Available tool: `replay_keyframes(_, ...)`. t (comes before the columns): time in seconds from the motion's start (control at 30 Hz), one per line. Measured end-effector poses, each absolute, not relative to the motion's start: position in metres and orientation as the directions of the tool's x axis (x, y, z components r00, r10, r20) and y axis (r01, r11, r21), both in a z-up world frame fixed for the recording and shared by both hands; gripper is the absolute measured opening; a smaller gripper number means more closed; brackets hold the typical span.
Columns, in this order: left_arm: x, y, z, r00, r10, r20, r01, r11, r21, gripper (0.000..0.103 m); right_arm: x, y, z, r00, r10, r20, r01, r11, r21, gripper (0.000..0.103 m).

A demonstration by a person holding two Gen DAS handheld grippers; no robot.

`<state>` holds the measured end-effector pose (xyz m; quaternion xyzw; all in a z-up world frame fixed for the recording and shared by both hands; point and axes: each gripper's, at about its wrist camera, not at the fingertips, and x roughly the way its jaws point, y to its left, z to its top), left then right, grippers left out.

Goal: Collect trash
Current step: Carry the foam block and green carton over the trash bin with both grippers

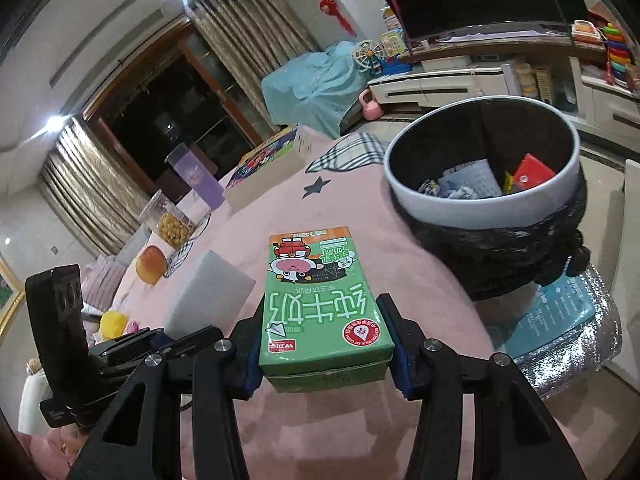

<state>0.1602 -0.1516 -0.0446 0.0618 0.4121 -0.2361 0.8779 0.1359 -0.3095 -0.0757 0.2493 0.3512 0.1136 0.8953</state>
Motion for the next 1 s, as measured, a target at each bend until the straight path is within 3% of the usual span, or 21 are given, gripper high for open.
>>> replay_keyframes(1.0,0.172,-0.225,-0.036,0.519,-0.398,-0.757,0.568,0.822,-0.043,0.026,0.122,-0.369,-0.071,0.781,0.305,-0.544,0.066,0.827,0.559,0.051)
